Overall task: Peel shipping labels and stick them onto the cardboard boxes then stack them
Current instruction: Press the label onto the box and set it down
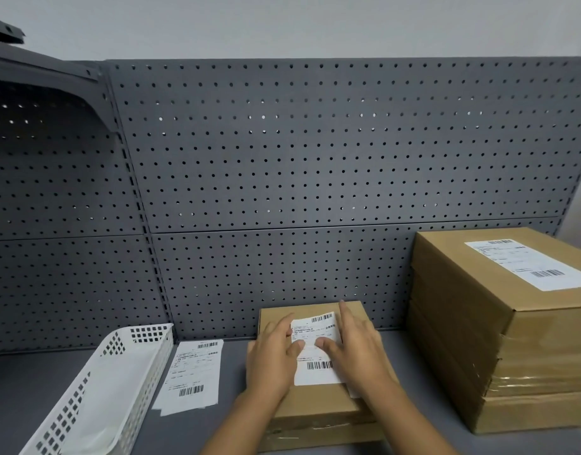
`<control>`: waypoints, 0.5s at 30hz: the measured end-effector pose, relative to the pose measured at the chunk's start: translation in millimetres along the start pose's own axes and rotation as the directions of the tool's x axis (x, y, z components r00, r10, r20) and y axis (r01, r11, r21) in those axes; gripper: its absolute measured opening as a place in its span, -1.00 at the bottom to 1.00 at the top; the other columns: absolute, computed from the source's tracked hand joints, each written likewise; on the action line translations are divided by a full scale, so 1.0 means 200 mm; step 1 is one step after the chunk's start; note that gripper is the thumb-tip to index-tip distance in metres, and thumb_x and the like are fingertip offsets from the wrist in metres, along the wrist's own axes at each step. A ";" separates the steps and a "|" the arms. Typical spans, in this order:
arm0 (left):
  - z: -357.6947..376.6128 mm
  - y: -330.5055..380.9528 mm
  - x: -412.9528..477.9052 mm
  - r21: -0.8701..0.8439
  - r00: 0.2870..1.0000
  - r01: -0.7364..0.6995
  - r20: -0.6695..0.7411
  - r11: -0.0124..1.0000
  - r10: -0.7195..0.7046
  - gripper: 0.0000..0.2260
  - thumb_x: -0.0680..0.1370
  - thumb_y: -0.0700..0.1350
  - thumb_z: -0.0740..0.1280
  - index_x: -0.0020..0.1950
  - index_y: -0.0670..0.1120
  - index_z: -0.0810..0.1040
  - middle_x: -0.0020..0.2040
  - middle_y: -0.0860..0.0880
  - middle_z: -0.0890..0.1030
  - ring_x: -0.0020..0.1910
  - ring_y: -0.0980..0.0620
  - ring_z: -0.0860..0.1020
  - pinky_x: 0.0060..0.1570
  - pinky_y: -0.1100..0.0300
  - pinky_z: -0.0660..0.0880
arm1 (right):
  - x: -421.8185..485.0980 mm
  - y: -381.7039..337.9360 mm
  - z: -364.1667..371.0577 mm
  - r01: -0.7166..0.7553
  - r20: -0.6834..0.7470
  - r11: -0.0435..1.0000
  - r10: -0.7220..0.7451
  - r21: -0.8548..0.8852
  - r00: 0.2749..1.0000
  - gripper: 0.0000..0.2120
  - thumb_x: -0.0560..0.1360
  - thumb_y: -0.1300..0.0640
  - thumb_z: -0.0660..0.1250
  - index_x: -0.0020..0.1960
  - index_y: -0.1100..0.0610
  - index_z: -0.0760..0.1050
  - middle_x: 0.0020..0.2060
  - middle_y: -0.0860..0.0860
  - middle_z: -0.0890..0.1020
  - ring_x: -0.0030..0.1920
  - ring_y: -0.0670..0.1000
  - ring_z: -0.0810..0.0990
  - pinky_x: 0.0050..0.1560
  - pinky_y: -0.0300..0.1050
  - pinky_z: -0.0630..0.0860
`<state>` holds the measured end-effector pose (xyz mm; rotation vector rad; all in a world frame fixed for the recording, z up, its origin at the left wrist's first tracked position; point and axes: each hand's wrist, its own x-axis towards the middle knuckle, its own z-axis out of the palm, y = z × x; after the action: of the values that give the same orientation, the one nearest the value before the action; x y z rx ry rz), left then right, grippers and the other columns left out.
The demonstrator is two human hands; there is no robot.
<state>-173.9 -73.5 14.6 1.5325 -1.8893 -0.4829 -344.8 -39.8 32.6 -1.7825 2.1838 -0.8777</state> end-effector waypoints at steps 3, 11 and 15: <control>0.00 0.02 0.00 0.087 1.000 -0.009 -0.012 0.996 0.010 -0.55 0.68 0.00 0.29 0.57 0.16 0.32 0.31 0.17 0.52 0.31 0.12 0.50 0.32 0.10 0.36 | 0.01 0.03 0.02 -0.011 -0.053 1.000 0.010 -0.016 0.999 -0.34 0.59 -0.17 0.30 0.58 0.00 0.14 0.34 -0.08 0.51 0.38 0.09 0.38 0.31 0.04 0.29; -0.01 0.11 0.11 0.453 0.993 0.000 0.103 0.891 -0.053 -0.54 0.69 0.22 0.07 0.42 -0.03 0.46 0.33 -0.02 0.49 0.27 -0.07 0.55 0.26 -0.05 0.35 | 0.11 -0.02 0.00 -0.025 -0.004 0.987 0.025 -0.160 1.000 -0.60 0.60 -0.29 0.10 0.02 0.04 0.45 -0.02 -0.04 0.61 0.10 0.10 0.57 0.14 0.06 0.38; 0.02 0.11 0.16 0.608 0.993 0.019 0.078 0.794 -0.084 -0.37 0.64 0.38 0.00 0.34 -0.06 0.54 0.28 -0.03 0.56 0.23 -0.06 0.56 0.22 -0.03 0.31 | 0.18 -0.04 0.02 -0.046 0.012 0.963 0.051 -0.264 0.999 -0.46 0.56 -0.43 0.08 0.07 0.05 0.43 -0.07 -0.05 0.67 0.03 0.10 0.64 0.12 0.05 0.38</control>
<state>-196.1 -99.4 34.5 1.9959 -2.2166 0.0539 -345.7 -75.5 40.1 -1.8308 2.4166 -0.5782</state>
